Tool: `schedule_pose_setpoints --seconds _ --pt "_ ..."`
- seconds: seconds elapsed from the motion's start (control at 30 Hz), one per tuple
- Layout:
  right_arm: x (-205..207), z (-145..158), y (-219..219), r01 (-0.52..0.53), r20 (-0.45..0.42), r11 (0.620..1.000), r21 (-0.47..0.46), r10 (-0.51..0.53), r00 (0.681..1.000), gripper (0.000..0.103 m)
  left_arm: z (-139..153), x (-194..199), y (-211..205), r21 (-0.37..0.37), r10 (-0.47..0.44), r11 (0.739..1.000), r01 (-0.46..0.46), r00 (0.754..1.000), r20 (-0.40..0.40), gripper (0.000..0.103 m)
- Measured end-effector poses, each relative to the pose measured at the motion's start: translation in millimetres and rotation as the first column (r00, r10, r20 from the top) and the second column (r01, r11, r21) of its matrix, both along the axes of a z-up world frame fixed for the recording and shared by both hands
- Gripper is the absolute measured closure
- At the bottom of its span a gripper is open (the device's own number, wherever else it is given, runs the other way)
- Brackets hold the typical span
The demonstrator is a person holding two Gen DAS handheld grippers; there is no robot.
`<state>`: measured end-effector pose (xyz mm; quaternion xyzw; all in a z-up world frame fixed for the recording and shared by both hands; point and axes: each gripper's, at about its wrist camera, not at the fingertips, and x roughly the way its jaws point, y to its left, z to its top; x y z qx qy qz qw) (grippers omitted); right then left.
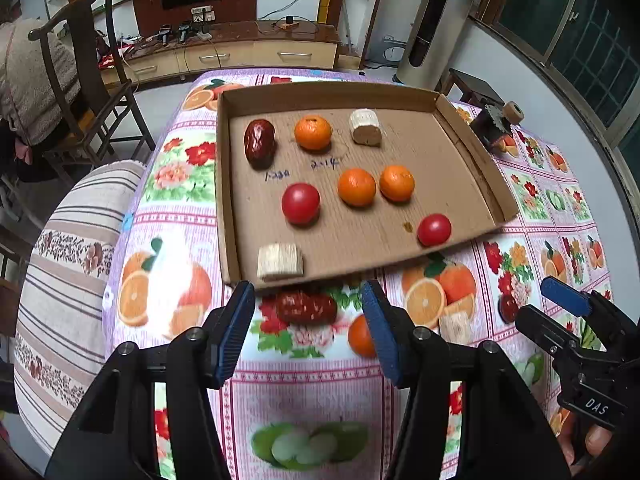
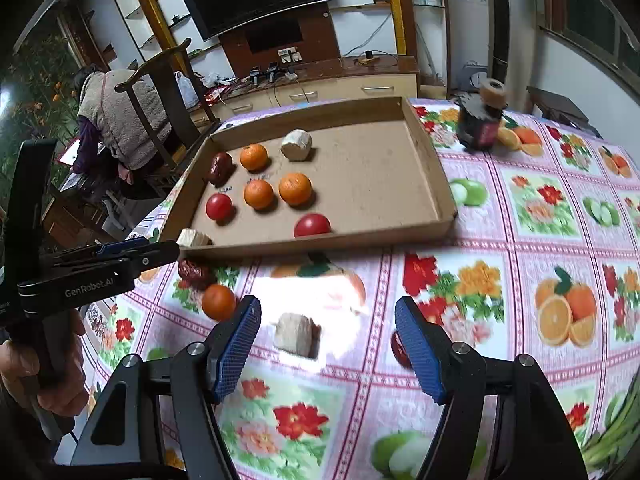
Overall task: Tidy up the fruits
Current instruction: 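Grasp a white root piece with the right tool while the left tool grasps an orange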
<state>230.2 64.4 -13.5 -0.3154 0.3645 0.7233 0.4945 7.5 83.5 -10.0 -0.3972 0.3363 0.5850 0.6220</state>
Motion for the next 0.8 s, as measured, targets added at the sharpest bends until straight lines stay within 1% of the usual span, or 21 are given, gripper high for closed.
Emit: schedule_pose_setpoints --seconds 0.3,0.47,0.7,0.8 --pt "17 -8 -21 0.026 -0.007 0.999 -0.027 -0.026 1.000 0.032 1 -2 -28 -0.011 -0.001 1.000 0.001 0.999 0.041 0.049" --pt "27 -11 -28 0.044 -0.008 0.999 -0.032 -0.044 0.999 0.032 -2 1 -37 -0.021 -0.003 1.000 0.004 0.998 0.057 0.049" --pt "48 -20 -33 0.095 -0.014 0.995 -0.041 -0.096 0.995 0.032 -13 9 -44 -0.042 -0.016 0.999 0.020 0.995 0.094 0.049" --pt "53 -27 -33 0.102 -0.023 0.993 -0.057 -0.104 0.994 0.034 -22 15 -46 -0.059 -0.015 0.998 0.022 0.993 0.116 0.049"
